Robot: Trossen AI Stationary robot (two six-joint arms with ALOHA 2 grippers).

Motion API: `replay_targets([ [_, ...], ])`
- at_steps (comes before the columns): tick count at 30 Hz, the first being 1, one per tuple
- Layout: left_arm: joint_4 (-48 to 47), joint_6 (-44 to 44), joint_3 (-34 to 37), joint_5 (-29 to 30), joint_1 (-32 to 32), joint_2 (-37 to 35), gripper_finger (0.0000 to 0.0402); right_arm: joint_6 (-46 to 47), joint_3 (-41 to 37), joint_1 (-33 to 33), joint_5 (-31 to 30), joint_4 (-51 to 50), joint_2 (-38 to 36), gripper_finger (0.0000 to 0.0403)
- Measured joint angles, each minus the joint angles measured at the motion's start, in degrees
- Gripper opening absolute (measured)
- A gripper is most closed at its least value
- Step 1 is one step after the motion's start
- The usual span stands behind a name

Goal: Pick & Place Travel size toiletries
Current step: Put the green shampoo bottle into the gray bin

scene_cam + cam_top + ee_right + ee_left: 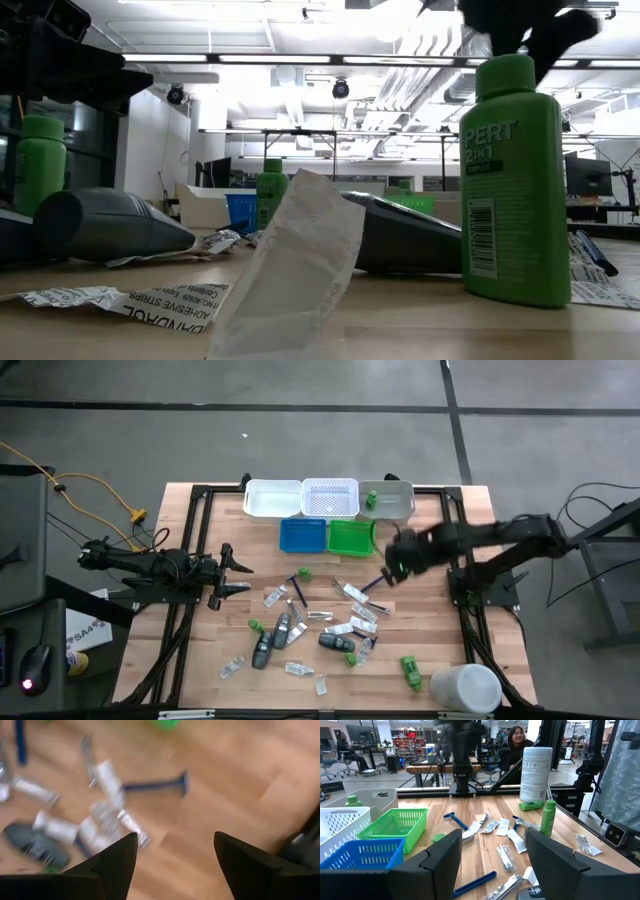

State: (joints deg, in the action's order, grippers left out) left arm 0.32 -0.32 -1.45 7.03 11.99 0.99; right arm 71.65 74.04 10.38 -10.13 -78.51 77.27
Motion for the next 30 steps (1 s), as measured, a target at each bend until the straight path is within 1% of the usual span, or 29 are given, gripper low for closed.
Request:
replay_targets([
  [3, 0.0, 0.0, 0.02, 0.0, 0.0, 0.0, 0.022, 10.32, -0.02, 8.87, -0.19, 0.75, 1.13, 0.0256],
  [5, 0.0, 0.0, 0.0, 0.0, 0.01, -0.02, 0.022, 16.5, -0.02, 14.14, 0.77, 1.19, 2.06, 0.0256],
  [7, 0.0, 0.0, 0.0, 0.01, 0.01, -0.01, 0.022, 22.98, -0.02, 18.63, 3.28, 1.96, 3.5, 0.0256],
  [11, 0.0, 0.0, 0.0, 0.02, 0.02, -0.02, 0.022, 32.78, -0.04, 24.95, 8.03, 4.56, 7.15, 0.0256],
  [14, 0.0, 0.0, 0.01, 0.01, 0.01, -0.02, 0.022, 38.01, -0.04, 28.11, 11.01, 7.06, 10.1, 0.0256],
  [18, 0.0, 0.0, 0.0, 0.02, 0.02, -0.02, 0.022, 41.32, -0.07, 31.2, 13.72, 11.08, 13.82, 0.0256],
  [25, 0.0, -0.01, 0.01, 0.0, 0.01, -0.02, 0.022, 46.05, -0.07, 33.52, 16.19, 12.71, 18.93, 0.0256],
  [30, 0.0, 0.0, 0.01, 0.01, 0.01, -0.02, 0.022, 47.35, -0.07, 34.83, 20.87, 14.99, 21.86, 0.0256],
])
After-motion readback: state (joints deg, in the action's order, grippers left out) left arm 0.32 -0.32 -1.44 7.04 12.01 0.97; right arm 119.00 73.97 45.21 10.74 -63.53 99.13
